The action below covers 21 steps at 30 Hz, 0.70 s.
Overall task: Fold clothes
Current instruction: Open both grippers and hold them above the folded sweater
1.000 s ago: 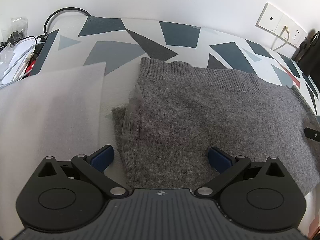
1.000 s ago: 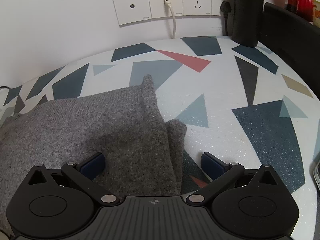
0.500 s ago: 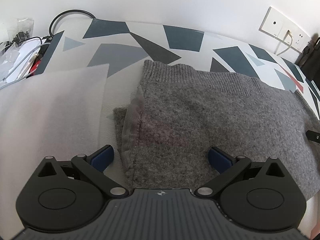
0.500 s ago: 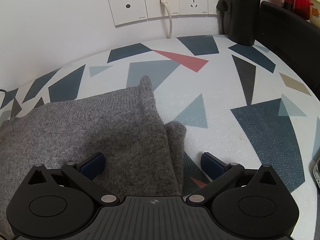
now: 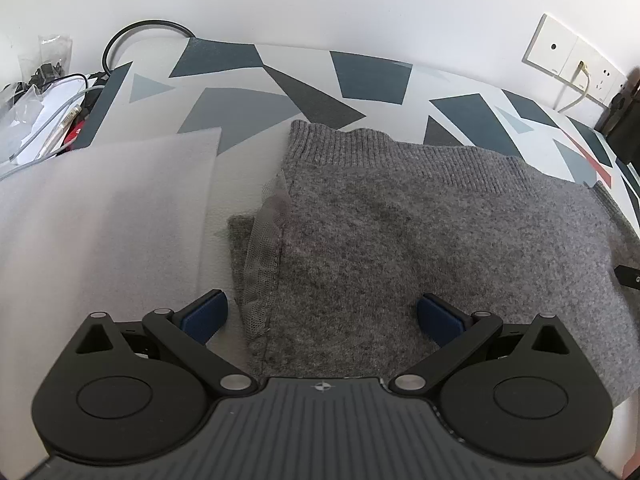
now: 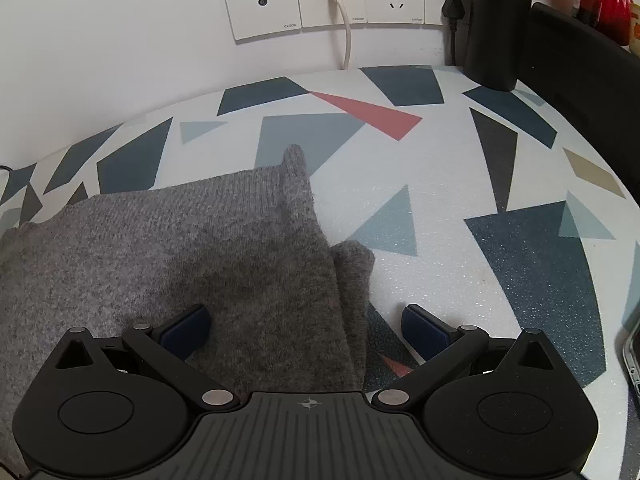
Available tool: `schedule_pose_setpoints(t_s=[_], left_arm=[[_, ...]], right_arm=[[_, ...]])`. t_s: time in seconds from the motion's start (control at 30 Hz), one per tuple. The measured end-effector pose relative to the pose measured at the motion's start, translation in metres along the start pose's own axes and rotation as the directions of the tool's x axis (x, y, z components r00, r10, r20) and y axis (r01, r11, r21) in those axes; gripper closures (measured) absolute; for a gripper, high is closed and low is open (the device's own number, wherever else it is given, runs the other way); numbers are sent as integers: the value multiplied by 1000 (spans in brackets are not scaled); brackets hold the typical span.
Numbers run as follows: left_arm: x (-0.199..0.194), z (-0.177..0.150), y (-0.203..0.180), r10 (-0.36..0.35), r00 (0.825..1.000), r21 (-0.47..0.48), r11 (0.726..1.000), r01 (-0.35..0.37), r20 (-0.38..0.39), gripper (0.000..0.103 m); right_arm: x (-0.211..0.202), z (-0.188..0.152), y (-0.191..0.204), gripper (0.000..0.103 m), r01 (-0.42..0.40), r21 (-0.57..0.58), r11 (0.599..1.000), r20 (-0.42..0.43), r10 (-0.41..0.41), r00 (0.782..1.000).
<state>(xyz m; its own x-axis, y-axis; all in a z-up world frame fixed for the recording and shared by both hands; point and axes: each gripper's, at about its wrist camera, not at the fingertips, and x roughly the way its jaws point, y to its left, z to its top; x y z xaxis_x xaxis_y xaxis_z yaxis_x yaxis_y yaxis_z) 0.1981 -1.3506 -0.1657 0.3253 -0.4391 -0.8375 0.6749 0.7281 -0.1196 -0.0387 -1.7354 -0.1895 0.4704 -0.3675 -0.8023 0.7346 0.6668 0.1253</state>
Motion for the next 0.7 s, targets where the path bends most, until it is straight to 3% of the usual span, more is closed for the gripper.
schedule_pose_setpoints(t_s=[0.7], left_arm=[[1,-1,-1,8,1000,-5,1000,-8,8,0]], right_arm=[[1,5,0,1,4,-5,1000,-27,-4,1000]])
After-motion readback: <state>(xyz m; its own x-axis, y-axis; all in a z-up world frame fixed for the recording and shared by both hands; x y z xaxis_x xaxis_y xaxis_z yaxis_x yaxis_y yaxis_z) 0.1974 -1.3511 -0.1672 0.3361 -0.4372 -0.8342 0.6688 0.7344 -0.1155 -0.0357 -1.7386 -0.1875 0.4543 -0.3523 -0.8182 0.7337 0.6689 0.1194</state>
